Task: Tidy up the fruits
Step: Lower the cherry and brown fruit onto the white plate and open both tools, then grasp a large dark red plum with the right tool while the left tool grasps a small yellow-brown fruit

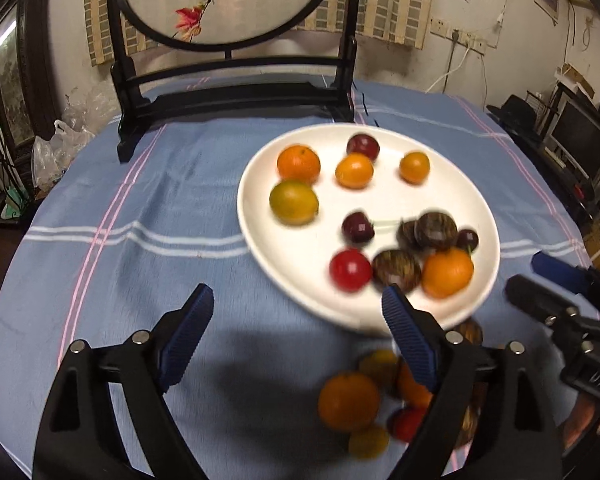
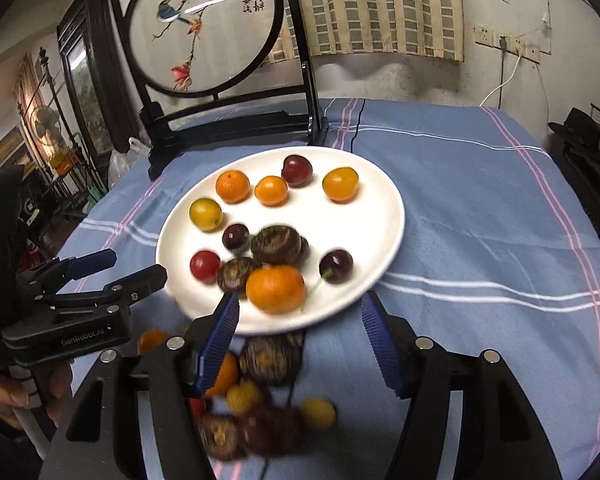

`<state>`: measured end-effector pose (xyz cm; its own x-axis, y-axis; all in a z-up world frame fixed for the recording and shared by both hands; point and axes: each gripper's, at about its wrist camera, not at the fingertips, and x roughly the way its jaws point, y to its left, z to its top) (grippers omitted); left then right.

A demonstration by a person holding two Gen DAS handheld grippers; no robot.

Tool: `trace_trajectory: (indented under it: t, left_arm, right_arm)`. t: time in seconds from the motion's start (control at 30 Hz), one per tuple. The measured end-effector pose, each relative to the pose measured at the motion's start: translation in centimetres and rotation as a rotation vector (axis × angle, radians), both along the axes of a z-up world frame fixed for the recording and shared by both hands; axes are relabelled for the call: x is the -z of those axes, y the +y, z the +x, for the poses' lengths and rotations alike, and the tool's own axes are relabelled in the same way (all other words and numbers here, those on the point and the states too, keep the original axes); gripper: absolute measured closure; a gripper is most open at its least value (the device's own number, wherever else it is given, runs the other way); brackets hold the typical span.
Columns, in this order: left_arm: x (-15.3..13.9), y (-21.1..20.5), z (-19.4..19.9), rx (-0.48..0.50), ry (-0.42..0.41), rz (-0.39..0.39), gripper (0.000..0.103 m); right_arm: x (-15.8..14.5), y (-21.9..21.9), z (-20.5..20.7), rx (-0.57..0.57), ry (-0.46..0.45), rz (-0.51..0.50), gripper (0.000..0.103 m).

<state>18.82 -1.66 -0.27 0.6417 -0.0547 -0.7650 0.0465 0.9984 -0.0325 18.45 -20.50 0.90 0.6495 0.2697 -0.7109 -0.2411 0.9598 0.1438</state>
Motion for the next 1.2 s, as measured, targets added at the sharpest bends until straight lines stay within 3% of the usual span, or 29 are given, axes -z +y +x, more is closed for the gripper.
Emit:
trace_trajectory:
  t: [0.3, 0.5, 0.8, 1.0, 1.07, 1.1, 1.2]
  left_arm:
    - [2.2, 1.8, -3.1, -0.030, 0.050, -0.033, 0.014]
    - [2.3, 2.4, -4.3, -0.016, 0.010, -0.041, 0.012]
    - [2.2, 2.2, -4.9, 0.017, 0.003, -0.062, 0.012]
    - [2.1, 1.8, -5.1, 0.047, 0.003, -0.063, 0.012]
    - [2.1, 1.7, -5.2, 0.051, 0.011, -0.062, 0.012]
    - [2.2, 1.7, -5.2, 0.055, 0.020, -0.065, 0.012]
    - [2.5, 1.3, -5.2, 0.081, 0.052, -0.089, 0.012]
  right_arm:
    - [1.1, -0.9, -4.9, -0.047, 0.020, -0.081, 0.037]
    - [2.8, -0.6, -6.8, -0.068, 0.067, -0.100, 0.037]
    - [4.1, 2.1, -5.6, -0.097, 0.074, -0.232, 0.038]
    - [4.0, 4.0, -4.6, -0.130, 0.042, -0.286, 0.054]
    - [4.0, 4.0, -5.0, -0.135, 0.021, -0.284, 0.056]
    - [3.9, 3.8, -5.1, -0.141, 0.019, -0.274, 0.063]
    - [3.7, 3.2, -5.4, -0.158, 0.033, -0.238, 0.064]
